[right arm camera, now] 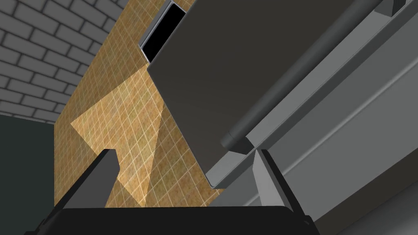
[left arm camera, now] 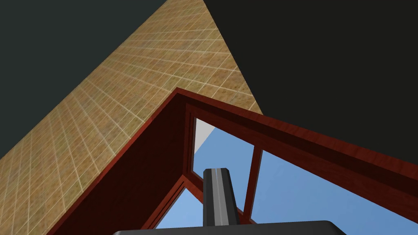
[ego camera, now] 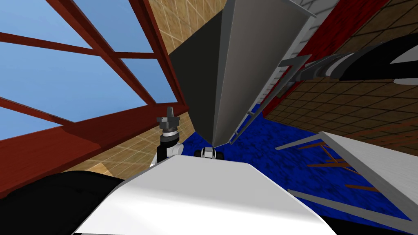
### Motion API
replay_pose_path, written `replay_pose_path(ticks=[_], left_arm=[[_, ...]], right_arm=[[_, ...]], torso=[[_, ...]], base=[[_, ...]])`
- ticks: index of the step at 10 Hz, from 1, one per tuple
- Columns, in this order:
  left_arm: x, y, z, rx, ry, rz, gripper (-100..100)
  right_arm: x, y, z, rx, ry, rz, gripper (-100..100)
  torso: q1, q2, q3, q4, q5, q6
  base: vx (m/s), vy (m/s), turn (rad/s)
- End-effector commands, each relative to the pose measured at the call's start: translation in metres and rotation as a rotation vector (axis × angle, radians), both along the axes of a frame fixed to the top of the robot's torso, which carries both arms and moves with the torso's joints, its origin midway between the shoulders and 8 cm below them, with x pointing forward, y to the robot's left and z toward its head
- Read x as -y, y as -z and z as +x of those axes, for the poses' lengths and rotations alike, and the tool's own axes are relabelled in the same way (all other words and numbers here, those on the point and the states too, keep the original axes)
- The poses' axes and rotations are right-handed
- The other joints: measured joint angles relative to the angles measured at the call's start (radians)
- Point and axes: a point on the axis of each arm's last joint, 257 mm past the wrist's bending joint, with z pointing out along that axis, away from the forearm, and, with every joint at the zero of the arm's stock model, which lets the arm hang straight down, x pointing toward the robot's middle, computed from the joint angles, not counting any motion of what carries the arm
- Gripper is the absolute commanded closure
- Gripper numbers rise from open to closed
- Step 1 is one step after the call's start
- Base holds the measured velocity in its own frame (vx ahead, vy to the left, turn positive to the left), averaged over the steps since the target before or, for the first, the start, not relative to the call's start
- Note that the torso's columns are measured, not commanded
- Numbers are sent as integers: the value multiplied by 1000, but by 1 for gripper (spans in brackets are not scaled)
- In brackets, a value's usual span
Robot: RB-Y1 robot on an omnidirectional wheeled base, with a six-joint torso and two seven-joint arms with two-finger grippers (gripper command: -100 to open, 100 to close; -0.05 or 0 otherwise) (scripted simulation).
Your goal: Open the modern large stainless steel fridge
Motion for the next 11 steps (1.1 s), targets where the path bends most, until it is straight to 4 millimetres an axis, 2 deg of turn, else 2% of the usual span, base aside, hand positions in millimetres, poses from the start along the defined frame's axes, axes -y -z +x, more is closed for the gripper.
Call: replay_pose_path(ticks=[1, 2, 3, 4, 5, 6, 7, 8, 9, 11], left_arm=[[0, 0, 0, 0, 0, 0, 0], [0, 0, 0, 0, 0, 0, 0], [0, 0, 0, 0, 0, 0, 0], [0, 0, 0, 0, 0, 0, 0], [0, 0, 0, 0, 0, 0, 0], [0, 0, 0, 0, 0, 0, 0], [0, 0, 0, 0, 0, 0, 0], [0, 0, 0, 0, 0, 0, 0], [0, 0, 0, 0, 0, 0, 0], [0, 0, 0, 0, 0, 0, 0]], right_arm=[[11, -2, 0, 3, 25, 4, -100], [32, 11, -5, -1, 55, 24, -100], [42, 17, -8, -1, 66, 37, -100], [48, 22, -10, -1, 74, 46, -100], [44, 20, -8, -4, 72, 40, -100], [29, 8, -4, -1, 52, 19, 100], [22, 4, -2, -1, 44, 10, 100], [32, 6, -4, 4, 59, 17, 100], [36, -1, -4, 9, 77, 12, -100], [38, -6, -4, 15, 88, 9, -100]], torso=[[1, 1, 1, 0, 0, -1], [-5, 0, 0, 1, 0, 0], [-15, -3, -3, 0, -5, 4], [-24, -6, -5, -1, -10, 7], [-29, -7, -5, -3, -14, 11], [-30, -3, -3, -2, -16, 14], [-27, 2, 1, 0, -15, 15], [-21, 5, 4, 1, -13, 12], [-22, 4, 3, 1, -12, 11], [-15, 6, 5, 2, -10, 11]], base=[[-32, 53, -111], [15, -57, -13], [46, -93, 81], [54, -88, 111], [22, -37, 26], [-29, 46, -106], [-37, 92, -117], [-10, 32, -43], [-20, 116, -163], [-60, 195, -170]])
